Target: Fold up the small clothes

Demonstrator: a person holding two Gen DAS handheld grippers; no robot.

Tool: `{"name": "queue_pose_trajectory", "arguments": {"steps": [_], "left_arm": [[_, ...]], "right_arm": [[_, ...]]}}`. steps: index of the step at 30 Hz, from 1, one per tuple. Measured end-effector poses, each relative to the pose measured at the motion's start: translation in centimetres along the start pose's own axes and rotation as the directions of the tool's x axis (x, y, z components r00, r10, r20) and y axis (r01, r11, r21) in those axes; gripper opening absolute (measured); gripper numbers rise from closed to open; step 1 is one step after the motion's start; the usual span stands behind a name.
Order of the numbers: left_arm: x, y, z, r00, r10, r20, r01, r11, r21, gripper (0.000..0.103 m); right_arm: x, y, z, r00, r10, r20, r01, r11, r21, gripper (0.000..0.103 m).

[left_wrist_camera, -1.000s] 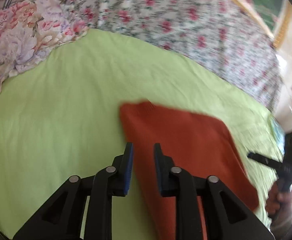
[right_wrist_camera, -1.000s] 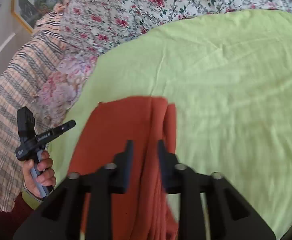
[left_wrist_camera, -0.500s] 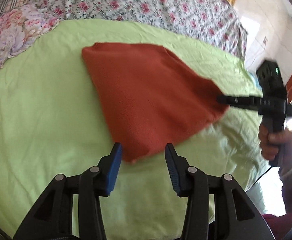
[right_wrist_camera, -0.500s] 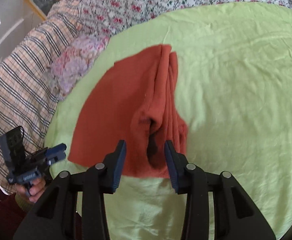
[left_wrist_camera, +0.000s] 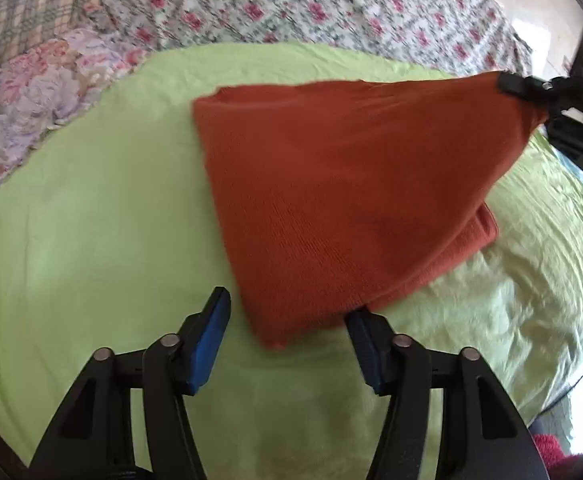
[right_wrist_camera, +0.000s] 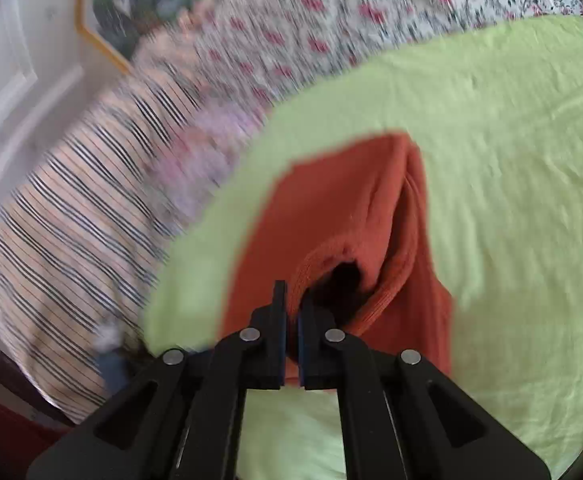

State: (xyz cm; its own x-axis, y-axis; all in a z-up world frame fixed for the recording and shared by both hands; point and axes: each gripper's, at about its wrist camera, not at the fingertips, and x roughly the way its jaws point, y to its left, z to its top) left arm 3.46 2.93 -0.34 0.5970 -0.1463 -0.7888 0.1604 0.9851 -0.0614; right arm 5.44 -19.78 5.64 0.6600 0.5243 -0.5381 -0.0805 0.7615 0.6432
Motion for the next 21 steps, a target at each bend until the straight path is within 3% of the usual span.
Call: {"name": "queue_pose_trajectory", "arguments": {"steps": [3, 7, 9, 10, 11, 12, 15, 18, 21], "left_arm": [[-1.1, 1.0, 0.7, 0.998, -0.05, 0.028, 0.053, 0.994, -0.095, 0.054], [0.6, -0.4, 0.8, 0.999, 0.037, -0.022, -0.037, 0.999, -0.018, 0.055], [1.4, 0.1, 0.8, 0.999, 0.017, -0.045, -0.019, 0.998, -0.055, 0.044], [1.4, 0.6, 0.8, 0.999, 0.007, -0.047, -0.011, 0.997, -0.077, 0.027], [1.3, 1.2, 0.9, 0.999, 0.005, -0.041, -0.009, 0.995, -0.102, 0.016], [0.8, 1.8, 0.9, 1.0, 0.004, -0.02, -0.007, 0.992, -0.128, 0.016], [-0.6, 2.5, 0.9, 1.0, 0.007, 0.027, -0.003, 0.988, -0.153, 0.01], [0.0, 2.3, 0.3, 1.0, 0.006, -0.017, -0.009, 0.987, -0.162, 0.008], [0.4, 2.8, -0.2, 0.998, -0.024, -0.051, 0.014, 0.981, -0.192, 0.007]], "right_arm": [[-0.7, 0.2, 0.3, 1.0, 0.009, 0.016, -0.009, 1.0, -0.001, 0.005], [-0.3, -0.9, 0.4, 0.999, 0.039, 0.018, -0.04, 0.997, 0.071, 0.005], [-0.4, -1.0, 0.9, 0.998, 0.051, 0.034, -0.053, 0.995, 0.086, 0.005], [-0.5, -0.8, 1.1, 0.998, 0.047, 0.041, -0.05, 0.995, 0.081, 0.005], [-0.7, -0.6, 1.2, 0.998, 0.04, 0.043, -0.043, 0.996, 0.072, 0.005], [-0.9, -0.5, 1.2, 0.999, 0.028, 0.042, -0.03, 0.998, 0.059, 0.005], [-0.7, -0.6, 0.4, 0.993, -0.116, 0.016, 0.117, 0.993, -0.029, 0.005], [0.4, -1.6, -1.0, 0.98, -0.197, -0.035, 0.195, 0.98, -0.048, 0.005], [1.0, -1.3, -2.0, 0.956, -0.291, -0.05, 0.28, 0.948, -0.151, 0.005]]}}
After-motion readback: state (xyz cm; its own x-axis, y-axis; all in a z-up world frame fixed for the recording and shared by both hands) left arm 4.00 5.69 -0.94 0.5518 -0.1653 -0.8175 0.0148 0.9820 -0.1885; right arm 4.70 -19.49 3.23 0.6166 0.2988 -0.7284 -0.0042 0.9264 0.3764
